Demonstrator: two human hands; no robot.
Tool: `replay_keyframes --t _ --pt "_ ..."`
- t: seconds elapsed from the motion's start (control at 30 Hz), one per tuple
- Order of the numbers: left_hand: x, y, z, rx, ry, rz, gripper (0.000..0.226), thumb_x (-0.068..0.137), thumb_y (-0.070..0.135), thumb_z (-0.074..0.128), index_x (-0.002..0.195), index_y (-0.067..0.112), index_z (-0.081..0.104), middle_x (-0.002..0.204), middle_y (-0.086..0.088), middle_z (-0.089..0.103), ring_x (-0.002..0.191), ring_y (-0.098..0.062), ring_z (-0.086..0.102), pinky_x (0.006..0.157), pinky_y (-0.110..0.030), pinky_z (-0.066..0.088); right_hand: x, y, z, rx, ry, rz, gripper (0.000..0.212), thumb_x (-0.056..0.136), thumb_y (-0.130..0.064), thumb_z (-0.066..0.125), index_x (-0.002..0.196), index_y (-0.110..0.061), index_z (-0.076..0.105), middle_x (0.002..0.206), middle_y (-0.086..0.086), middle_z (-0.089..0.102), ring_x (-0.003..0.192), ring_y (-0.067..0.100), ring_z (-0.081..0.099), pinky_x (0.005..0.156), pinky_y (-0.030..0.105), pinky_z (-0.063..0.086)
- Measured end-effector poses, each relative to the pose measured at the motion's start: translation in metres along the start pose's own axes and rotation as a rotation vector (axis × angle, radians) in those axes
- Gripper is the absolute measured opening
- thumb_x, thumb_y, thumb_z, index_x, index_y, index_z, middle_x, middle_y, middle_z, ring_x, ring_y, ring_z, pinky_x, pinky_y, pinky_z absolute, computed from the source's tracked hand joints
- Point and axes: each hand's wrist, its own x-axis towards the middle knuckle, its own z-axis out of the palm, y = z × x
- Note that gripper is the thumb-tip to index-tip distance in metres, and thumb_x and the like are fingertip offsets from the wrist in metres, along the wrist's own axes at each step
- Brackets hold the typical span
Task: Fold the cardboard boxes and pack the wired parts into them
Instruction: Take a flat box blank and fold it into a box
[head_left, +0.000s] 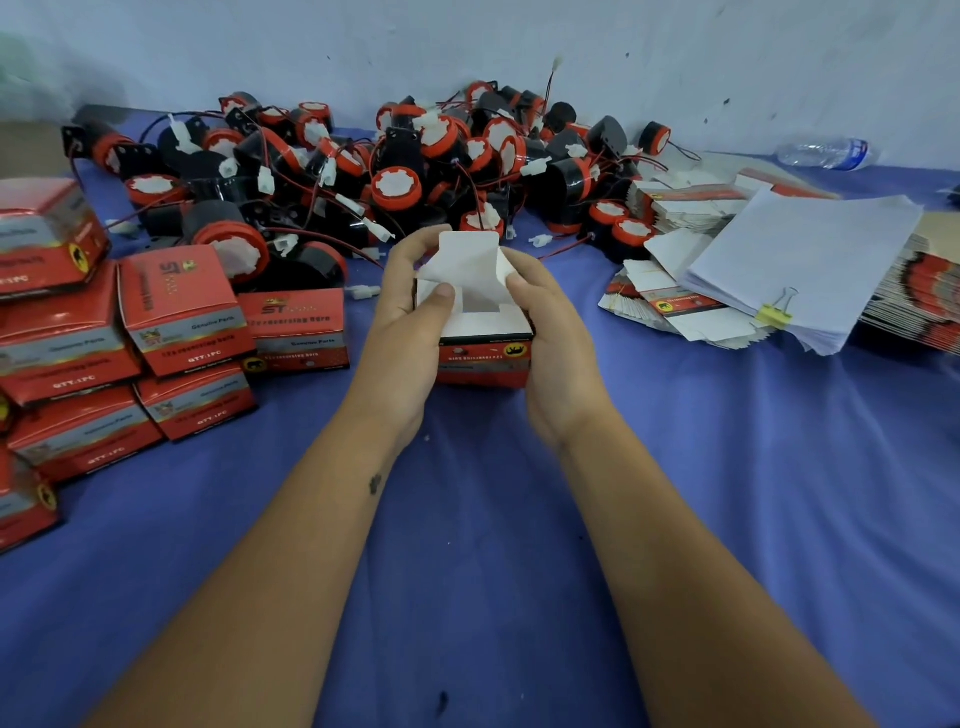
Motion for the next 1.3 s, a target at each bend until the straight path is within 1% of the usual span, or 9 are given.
replay_keyframes --t 0.17,0.33,0.5,0.6,0.8,0.9,1.03,1.17,1.3 --pt "0.001 -0.001 0.0 -0.031 0.023 0.007 0.049 0.098 0.009 0.045 0.111 0.054 0.056 0.106 0.009 0.071 0.092 -0.008 0.068 0.071 -0.021 0.054 0.002 0.0 -0.002 0.011 -0.004 -0.054 0.033 0.092 -0.014 0.046 0.104 -0.036 0.068 0.096 -0.006 0.068 0.095 0.016 0.066 0.087 0.038 0.052" --pt "0.002 -0.001 0.001 -0.076 0.048 -0.017 0.048 0.1 0.007 0.045 0.119 0.051 0.051 0.12 -0.012 0.063 0.092 -0.013 0.069 0.07 -0.025 0.055 0.002 0.001 -0.005 0.015 -0.055 -0.071 0.034 0.095 -0.012 0.045 0.108 -0.035 0.066 0.103 -0.01 0.069 0.101 0.014 0.065 0.091 0.037 0.052" --pt "0.001 -0.001 0.003 -0.087 0.061 -0.018 0.048 0.101 0.005 0.043 0.111 0.05 0.055 0.109 0.0 0.066 0.088 -0.011 0.068 0.07 -0.026 0.056 0.0 0.003 -0.006 0.031 -0.085 -0.046 0.046 0.091 -0.001 0.041 0.103 -0.038 0.067 0.107 -0.019 0.07 0.101 0.006 0.065 0.088 0.028 0.055" --pt "-0.001 -0.002 0.003 -0.076 0.05 -0.02 0.038 0.101 0.006 0.045 0.098 0.041 0.061 0.097 0.009 0.069 0.087 -0.009 0.067 0.07 -0.025 0.055 0.001 0.006 -0.006 0.065 -0.049 -0.052 0.049 0.09 0.002 0.042 0.096 -0.037 0.069 0.102 -0.014 0.07 0.095 0.01 0.064 0.083 0.029 0.055" --pt "0.0 0.0 -0.002 -0.15 -0.027 -0.091 0.019 0.094 0.022 0.049 0.081 0.021 0.063 0.084 0.006 0.068 0.081 -0.013 0.065 0.066 -0.026 0.053 -0.003 0.005 -0.006 0.073 -0.047 -0.037 0.025 0.082 -0.022 0.043 0.086 -0.015 0.066 0.091 0.005 0.068 0.086 0.022 0.062 0.067 0.034 0.054" --pt "0.002 -0.002 -0.002 -0.035 0.024 -0.099 0.024 0.092 0.011 0.051 0.092 0.031 0.065 0.084 0.013 0.067 0.077 -0.008 0.063 0.062 -0.024 0.051 -0.003 0.004 -0.004 -0.08 0.008 -0.024 0.013 0.079 -0.014 0.055 0.083 -0.022 0.064 0.09 0.004 0.064 0.081 0.019 0.062 0.063 0.032 0.053" --pt "0.004 0.0 -0.008 0.115 0.055 -0.084 0.034 0.095 0.007 0.057 0.111 0.037 0.06 0.096 0.004 0.066 0.084 -0.007 0.065 0.07 -0.023 0.054 -0.002 -0.001 -0.005 -0.117 0.051 0.006 0.034 0.084 0.004 0.057 0.105 -0.022 0.059 0.096 0.006 0.06 0.081 0.017 0.063 0.065 0.03 0.055" --pt "0.0 0.004 -0.008 0.241 0.035 0.01 0.037 0.093 0.006 0.06 0.11 0.04 0.062 0.101 0.003 0.065 0.094 -0.018 0.065 0.082 -0.033 0.057 -0.003 -0.005 -0.003 -0.242 0.079 -0.033 0.042 0.082 0.011 0.056 0.107 -0.022 0.059 0.099 0.002 0.062 0.082 0.013 0.062 0.07 0.03 0.057" --pt "-0.003 0.005 -0.004 0.136 0.075 -0.045 0.022 0.097 0.026 0.057 0.115 0.036 0.062 0.114 0.01 0.066 0.11 -0.012 0.063 0.092 -0.03 0.052 -0.006 -0.008 0.0 -0.352 0.198 -0.194 0.033 0.081 0.008 0.056 0.099 -0.018 0.065 0.091 -0.011 0.065 0.078 0.001 0.061 0.065 0.02 0.051"
